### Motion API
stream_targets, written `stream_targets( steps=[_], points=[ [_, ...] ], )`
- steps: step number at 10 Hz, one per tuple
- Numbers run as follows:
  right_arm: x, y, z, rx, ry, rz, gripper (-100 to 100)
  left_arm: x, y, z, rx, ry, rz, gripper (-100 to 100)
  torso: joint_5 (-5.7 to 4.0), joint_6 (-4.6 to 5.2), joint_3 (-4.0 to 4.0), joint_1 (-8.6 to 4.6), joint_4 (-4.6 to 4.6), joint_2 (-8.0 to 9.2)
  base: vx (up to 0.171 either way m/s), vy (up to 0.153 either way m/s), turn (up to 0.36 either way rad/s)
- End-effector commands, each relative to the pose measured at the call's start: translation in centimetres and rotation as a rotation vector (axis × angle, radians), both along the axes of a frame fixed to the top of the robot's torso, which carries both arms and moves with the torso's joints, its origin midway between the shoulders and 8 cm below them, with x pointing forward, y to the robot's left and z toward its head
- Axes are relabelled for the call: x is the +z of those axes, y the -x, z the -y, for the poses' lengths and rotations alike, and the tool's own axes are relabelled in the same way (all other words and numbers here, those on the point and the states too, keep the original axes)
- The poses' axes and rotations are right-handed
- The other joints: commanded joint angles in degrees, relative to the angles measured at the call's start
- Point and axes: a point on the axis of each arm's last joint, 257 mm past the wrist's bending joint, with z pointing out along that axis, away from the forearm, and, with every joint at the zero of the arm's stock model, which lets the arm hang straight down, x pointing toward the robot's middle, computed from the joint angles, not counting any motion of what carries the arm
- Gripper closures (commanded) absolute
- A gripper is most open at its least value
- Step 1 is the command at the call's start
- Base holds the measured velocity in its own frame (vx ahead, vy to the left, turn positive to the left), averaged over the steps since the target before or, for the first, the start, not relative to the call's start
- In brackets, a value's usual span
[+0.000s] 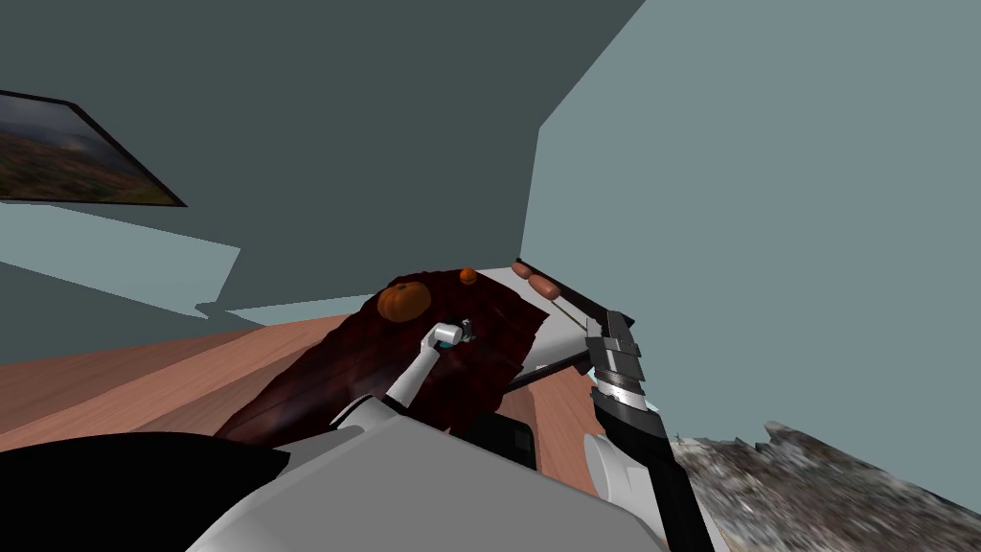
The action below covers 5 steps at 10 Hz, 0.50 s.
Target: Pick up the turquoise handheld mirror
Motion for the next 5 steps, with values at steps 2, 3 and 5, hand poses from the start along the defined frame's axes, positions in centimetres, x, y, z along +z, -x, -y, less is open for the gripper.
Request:
stream_targets(
  steps=[2,3,5],
  points=[
    [0.0,0.0,0.0,0.000,0.000,0.000,0,-2.3,1.5,0.3,0.006,0.013,-0.110,-100,0.00,-0.01,-0.03,0.02,-0.01,-0.05,0.053,0.034,0.008],
    [0.0,0.0,0.0,0.000,0.000,0.000,0,-3.3,2.1,0.5,0.010,0.020,-0.162,-100,0.01,0.00,-0.01,0.00,-0.01,0.00,0.041,0.039,0.007],
    [0.0,0.0,0.0,0.000,0.000,0.000,0,-4.4,3.1,0.6,0.014,0.023,-0.228,-100,0.00,-0.01,0.02,0.00,0.01,0.05,0.036,0.029,0.007]
  ],
)
